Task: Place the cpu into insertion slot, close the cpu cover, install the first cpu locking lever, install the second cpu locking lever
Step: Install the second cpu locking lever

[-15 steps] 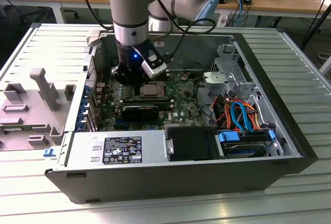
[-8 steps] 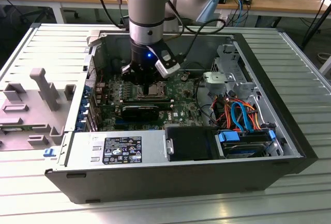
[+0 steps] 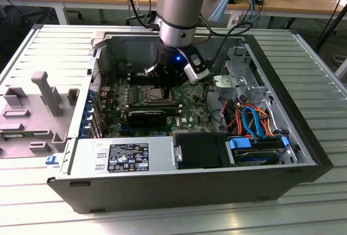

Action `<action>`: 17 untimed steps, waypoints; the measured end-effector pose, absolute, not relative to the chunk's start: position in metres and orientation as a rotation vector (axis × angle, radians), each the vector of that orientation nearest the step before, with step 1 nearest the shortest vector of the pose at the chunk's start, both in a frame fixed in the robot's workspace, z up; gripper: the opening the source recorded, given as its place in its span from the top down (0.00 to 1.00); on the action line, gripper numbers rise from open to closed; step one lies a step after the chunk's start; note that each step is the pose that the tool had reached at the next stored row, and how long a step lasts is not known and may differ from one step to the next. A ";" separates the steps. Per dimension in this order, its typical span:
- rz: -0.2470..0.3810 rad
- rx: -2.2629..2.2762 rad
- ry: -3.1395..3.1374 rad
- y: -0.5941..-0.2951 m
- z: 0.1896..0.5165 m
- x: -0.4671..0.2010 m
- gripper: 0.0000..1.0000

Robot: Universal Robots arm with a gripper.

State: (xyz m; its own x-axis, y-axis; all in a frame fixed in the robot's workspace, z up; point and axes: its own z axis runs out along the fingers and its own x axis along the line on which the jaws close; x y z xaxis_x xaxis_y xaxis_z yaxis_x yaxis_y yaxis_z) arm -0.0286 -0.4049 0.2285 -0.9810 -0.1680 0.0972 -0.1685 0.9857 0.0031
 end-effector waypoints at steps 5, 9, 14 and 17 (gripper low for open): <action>0.006 0.229 -3.036 -0.408 0.225 -0.029 0.89; 0.008 0.211 -3.037 -0.410 0.223 -0.026 0.89; 0.030 0.200 -3.044 -0.410 0.222 -0.025 0.89; 0.035 0.202 -3.088 -0.410 0.222 -0.025 0.89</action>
State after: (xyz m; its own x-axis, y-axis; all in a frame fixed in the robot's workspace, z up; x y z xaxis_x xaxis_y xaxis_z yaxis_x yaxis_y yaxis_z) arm -0.0253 -0.4098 0.2218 -0.9904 -0.1296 0.0482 -0.1306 0.9912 -0.0193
